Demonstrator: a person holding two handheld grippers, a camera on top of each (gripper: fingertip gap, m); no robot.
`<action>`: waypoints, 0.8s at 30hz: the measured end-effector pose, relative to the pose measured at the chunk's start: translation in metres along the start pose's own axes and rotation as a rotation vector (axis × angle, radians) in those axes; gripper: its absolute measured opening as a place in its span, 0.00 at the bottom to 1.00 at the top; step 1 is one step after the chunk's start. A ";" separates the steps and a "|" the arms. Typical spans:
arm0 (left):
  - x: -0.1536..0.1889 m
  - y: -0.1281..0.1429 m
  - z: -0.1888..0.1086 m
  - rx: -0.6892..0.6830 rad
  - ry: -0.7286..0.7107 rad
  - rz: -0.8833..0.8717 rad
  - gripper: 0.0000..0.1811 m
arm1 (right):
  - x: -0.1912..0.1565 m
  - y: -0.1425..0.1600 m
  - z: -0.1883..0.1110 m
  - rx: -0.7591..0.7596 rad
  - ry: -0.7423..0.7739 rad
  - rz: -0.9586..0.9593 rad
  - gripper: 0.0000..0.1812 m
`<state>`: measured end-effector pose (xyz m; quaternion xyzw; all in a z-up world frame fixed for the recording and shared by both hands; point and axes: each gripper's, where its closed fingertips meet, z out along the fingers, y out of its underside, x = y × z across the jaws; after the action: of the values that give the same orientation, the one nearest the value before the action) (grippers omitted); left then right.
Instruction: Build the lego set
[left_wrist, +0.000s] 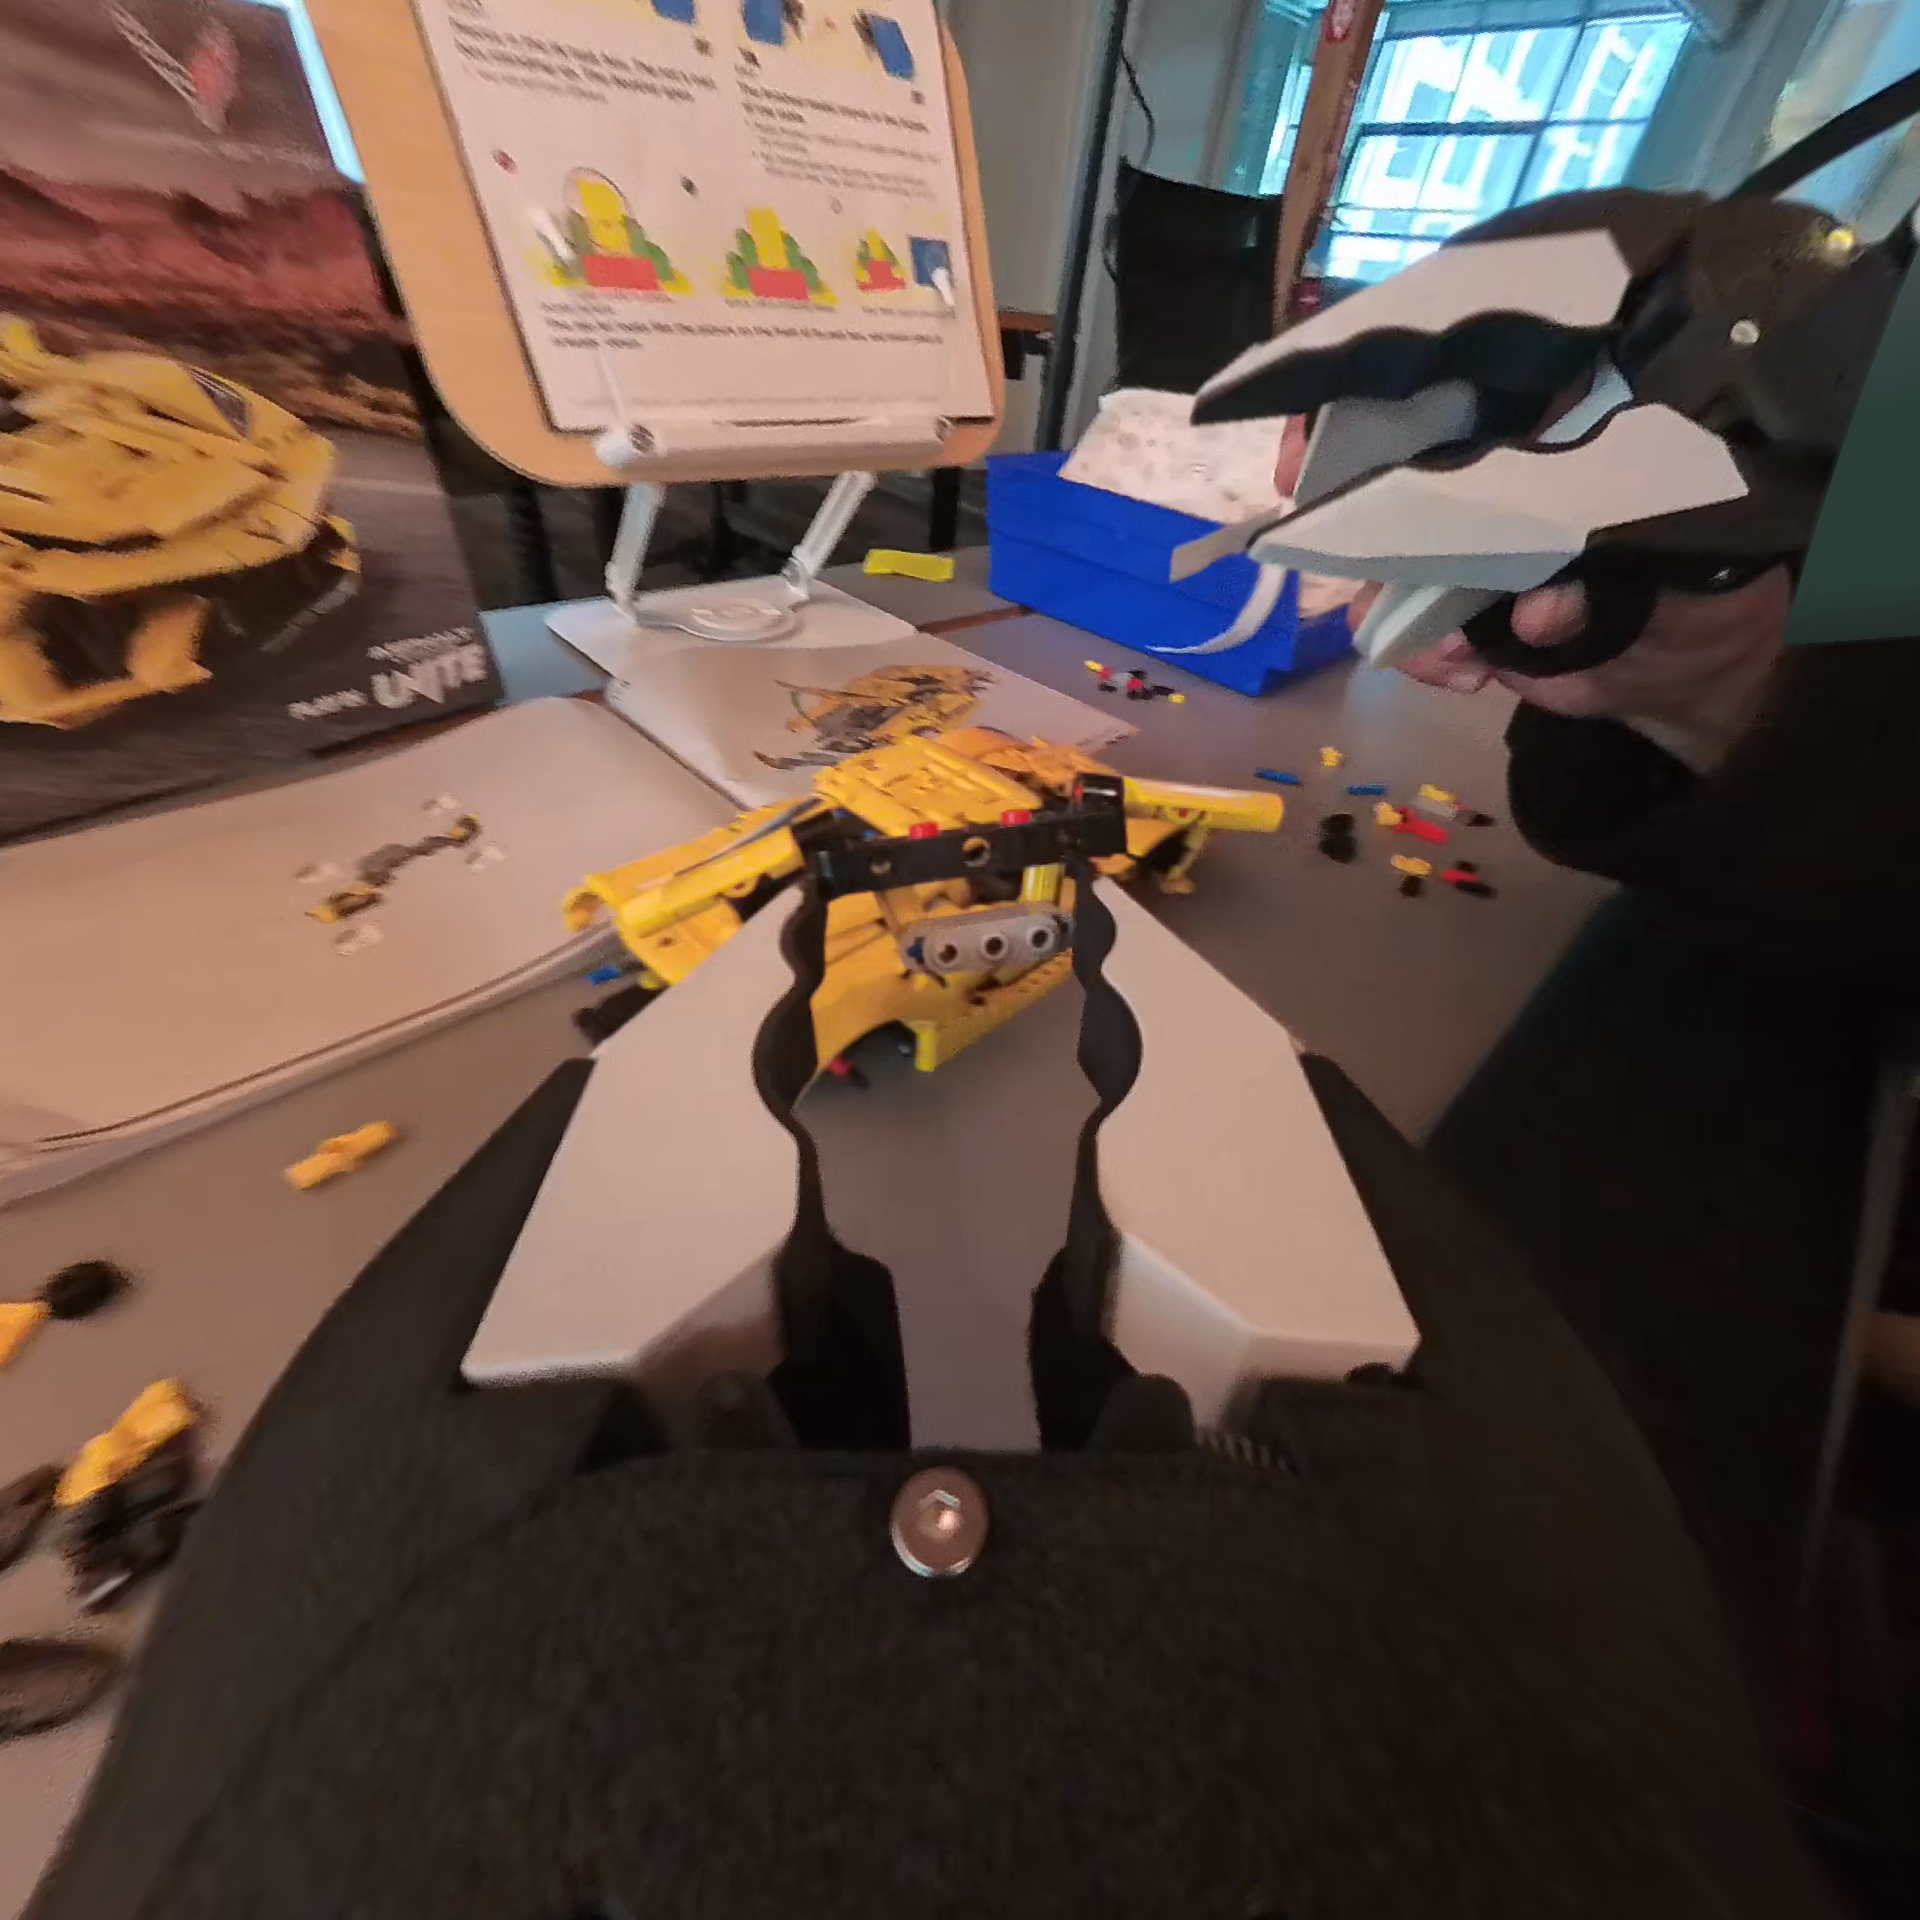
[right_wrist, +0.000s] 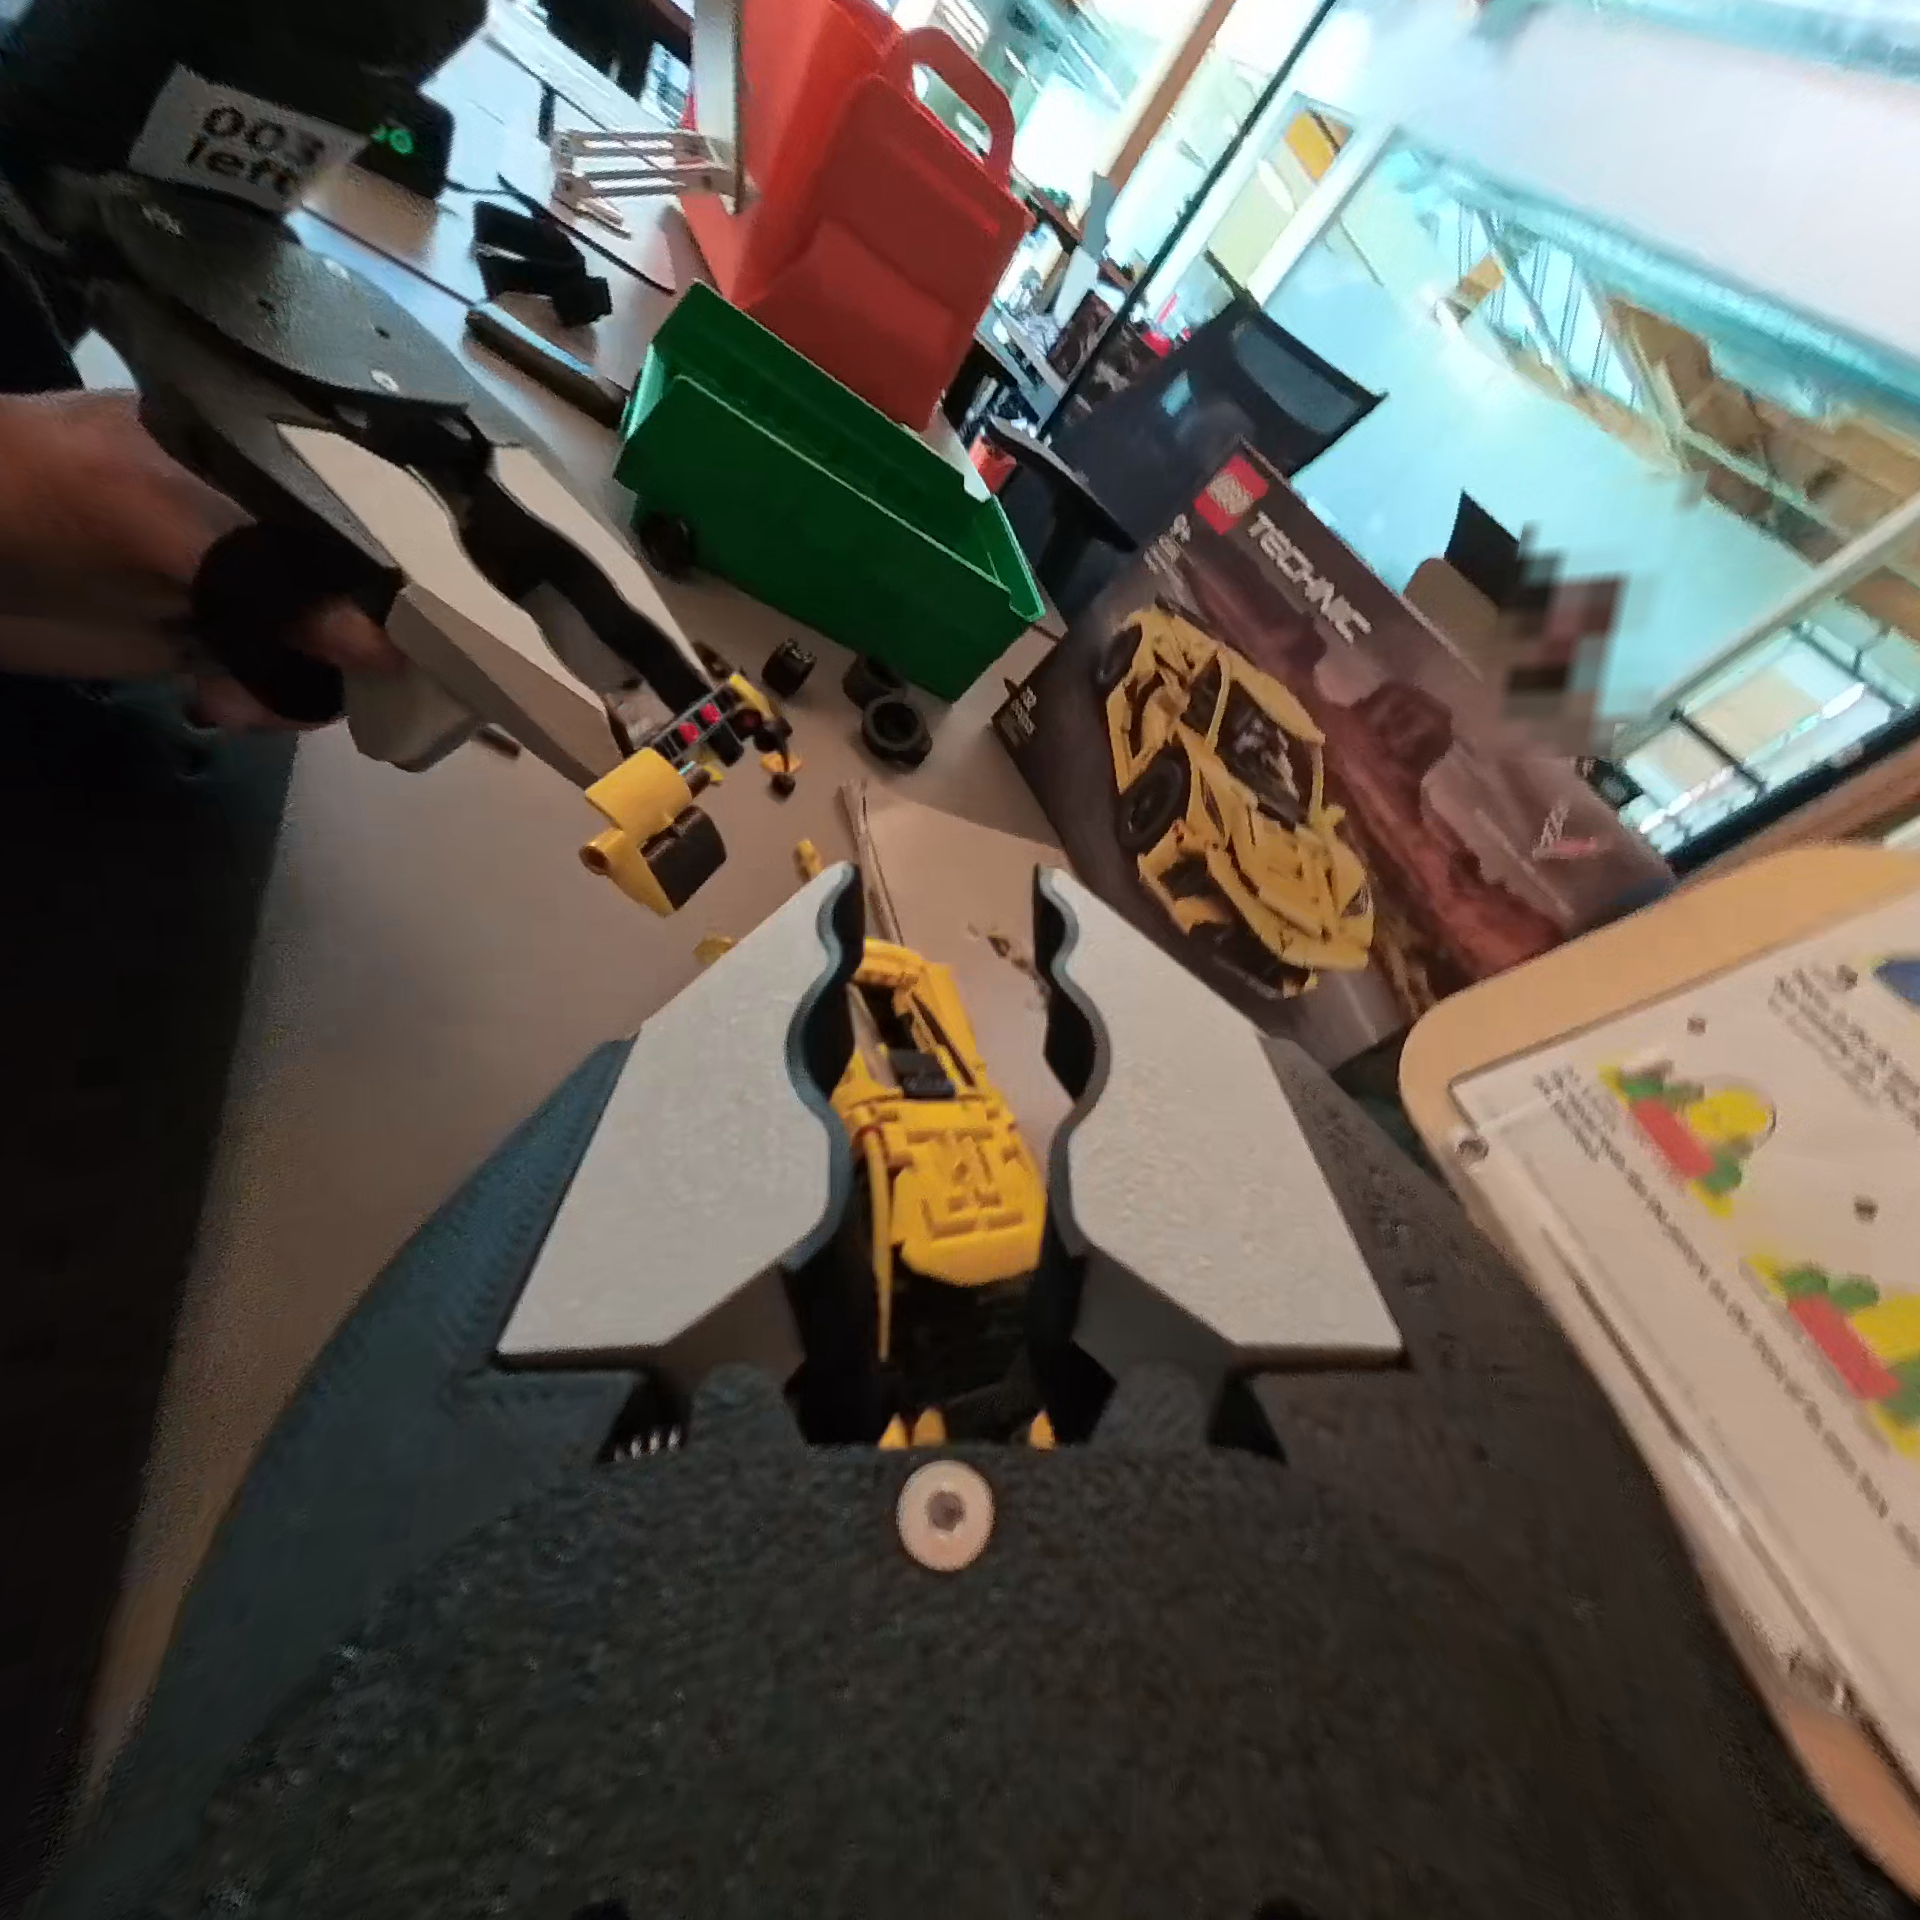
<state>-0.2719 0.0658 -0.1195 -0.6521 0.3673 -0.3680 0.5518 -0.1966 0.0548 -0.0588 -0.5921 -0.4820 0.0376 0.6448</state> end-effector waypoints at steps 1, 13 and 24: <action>-0.005 -0.001 -0.002 0.003 -0.031 0.027 0.26 | -0.001 -0.001 0.007 0.017 -0.003 -0.035 0.18; -0.011 0.013 0.011 -0.073 -0.078 0.137 0.26 | -0.022 0.023 0.011 0.045 0.070 -0.184 0.21; -0.001 0.016 0.015 -0.088 -0.028 0.139 0.26 | -0.028 0.023 0.010 0.057 0.077 -0.216 0.25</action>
<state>-0.2600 0.0713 -0.1374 -0.6537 0.4197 -0.3032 0.5519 -0.2059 0.0513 -0.0952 -0.5193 -0.5166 -0.0411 0.6796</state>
